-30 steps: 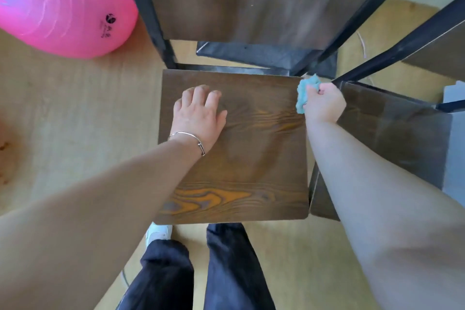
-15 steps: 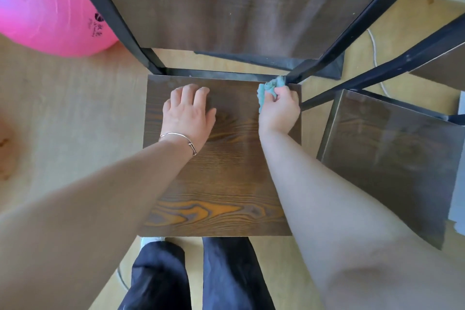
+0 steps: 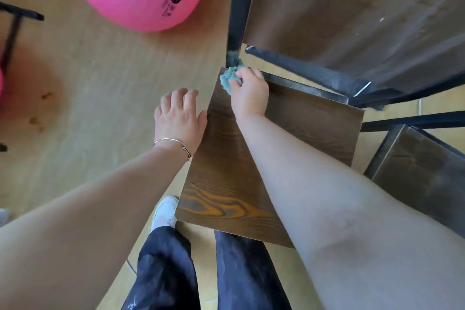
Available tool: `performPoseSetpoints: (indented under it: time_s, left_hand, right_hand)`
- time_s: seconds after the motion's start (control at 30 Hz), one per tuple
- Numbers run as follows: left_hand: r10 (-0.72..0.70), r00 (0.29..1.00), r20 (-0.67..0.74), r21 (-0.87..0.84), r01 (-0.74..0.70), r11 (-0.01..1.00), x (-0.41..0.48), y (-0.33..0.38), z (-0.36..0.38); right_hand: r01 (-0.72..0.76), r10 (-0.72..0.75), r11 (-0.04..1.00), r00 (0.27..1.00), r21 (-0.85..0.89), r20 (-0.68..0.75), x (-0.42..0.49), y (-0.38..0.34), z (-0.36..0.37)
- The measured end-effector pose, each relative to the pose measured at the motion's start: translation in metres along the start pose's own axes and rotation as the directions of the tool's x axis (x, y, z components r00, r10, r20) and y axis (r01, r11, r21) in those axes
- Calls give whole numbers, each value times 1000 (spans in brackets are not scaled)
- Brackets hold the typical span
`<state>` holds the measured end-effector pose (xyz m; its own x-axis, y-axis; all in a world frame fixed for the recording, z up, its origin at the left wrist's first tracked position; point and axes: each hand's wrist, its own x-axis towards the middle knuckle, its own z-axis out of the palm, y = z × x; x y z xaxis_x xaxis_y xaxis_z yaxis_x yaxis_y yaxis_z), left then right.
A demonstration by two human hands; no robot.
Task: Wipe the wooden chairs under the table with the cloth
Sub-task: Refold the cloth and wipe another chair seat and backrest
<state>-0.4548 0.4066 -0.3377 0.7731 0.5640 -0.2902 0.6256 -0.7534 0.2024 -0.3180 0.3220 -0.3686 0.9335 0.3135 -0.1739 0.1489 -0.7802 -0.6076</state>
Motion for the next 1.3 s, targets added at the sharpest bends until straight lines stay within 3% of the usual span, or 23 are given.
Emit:
performPoseSetpoints:
  time_s: [0.3,0.47,0.57,1.0,1.17,1.23,1.3]
  left_hand:
    - [15,1000,-17,-28,-15,999,-6,-39,-9]
    - [94,996,-7,-8,-94,996,-20,-58,-15]
    - [153,988,25,28,-154,988,-33,-70,-20]
    - [352,927,133,77,-364,928,-105,-98,-18]
    - [384,912,145,91,-399,912,-122,-96,-21]
    - [390,909,145,95,-405,909,-125,-92,-23]
    - [390,909,146,104,-406,908,-125,-86,-26]
  right_hand:
    - [46,-45,997,999,-55,21,0,-7,3]
    - [271,-239,954,946,-130,217,-25,-2,5]
    - [317,-281,942,923,-106,264,-69,7,8]
    - [186,-167,982,903,-11,396,-300,31,40]
    - [158,-147,987,838,25,526,-327,34,33]
    - [53,-73,997,882,57,466,-328,37,20]
    - [-12,-19,995,952,99,305,-317,41,0]
